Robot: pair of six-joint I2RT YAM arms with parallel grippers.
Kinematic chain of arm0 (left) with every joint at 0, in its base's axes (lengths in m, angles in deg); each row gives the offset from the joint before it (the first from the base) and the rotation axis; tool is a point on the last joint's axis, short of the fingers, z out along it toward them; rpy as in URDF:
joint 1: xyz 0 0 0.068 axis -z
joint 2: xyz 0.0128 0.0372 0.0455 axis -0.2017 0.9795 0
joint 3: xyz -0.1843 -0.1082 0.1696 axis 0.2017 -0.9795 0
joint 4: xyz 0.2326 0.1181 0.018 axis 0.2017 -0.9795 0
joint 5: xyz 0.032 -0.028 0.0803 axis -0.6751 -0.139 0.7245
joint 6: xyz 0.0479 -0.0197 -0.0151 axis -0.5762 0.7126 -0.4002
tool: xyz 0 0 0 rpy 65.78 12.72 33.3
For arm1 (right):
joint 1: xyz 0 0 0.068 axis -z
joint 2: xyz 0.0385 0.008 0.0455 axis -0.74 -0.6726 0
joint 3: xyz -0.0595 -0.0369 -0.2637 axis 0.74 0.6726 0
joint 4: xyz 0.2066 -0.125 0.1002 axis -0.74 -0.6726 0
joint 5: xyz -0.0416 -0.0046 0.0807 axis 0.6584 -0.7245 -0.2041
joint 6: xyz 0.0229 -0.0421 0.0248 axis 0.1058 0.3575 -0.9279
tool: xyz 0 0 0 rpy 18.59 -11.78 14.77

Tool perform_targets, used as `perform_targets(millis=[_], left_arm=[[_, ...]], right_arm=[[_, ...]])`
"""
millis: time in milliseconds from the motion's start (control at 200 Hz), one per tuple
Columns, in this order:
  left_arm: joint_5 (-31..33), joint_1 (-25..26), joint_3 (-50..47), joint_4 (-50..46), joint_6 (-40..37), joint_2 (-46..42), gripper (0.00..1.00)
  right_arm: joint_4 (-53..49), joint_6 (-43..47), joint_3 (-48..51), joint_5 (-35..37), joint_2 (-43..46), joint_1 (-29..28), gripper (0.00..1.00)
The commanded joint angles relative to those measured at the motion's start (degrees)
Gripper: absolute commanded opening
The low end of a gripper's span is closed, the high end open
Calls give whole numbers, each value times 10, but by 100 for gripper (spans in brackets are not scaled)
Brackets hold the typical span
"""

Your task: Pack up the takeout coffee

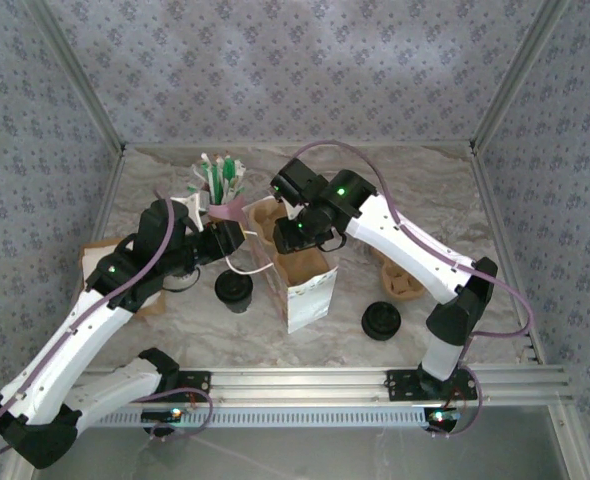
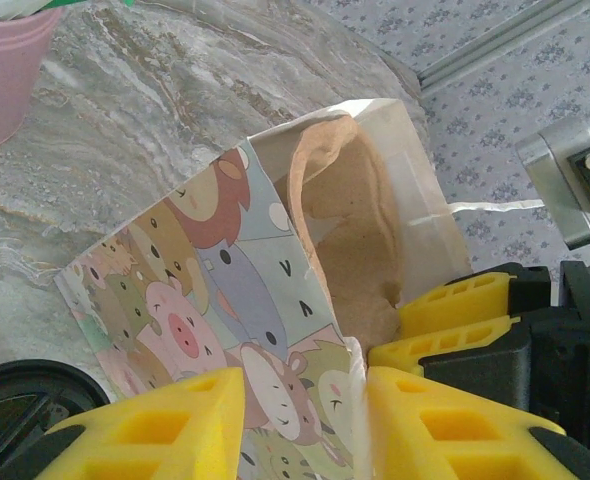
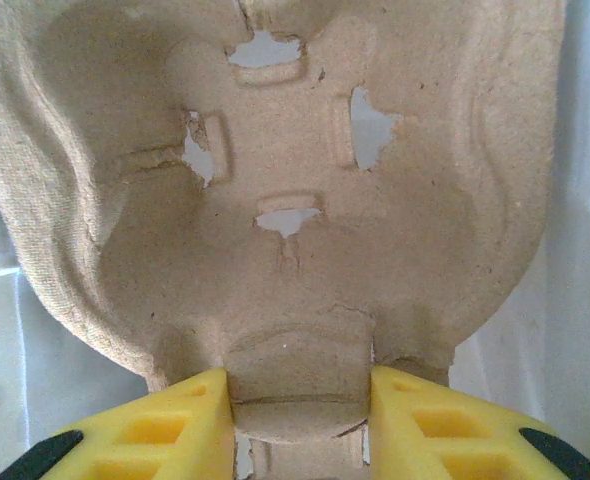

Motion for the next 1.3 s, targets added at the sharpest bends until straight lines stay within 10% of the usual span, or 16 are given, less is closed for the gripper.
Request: perform_targets(millis=[0,1299], left_arm=[[-5,-4,2,10,-4,-3,37],[-8,-4,-3,12,-4,-6,37]], right_arm=[[-34,8,-20,22,-13,-3,37],[-130,5,-96,109,-128,-56,37]])
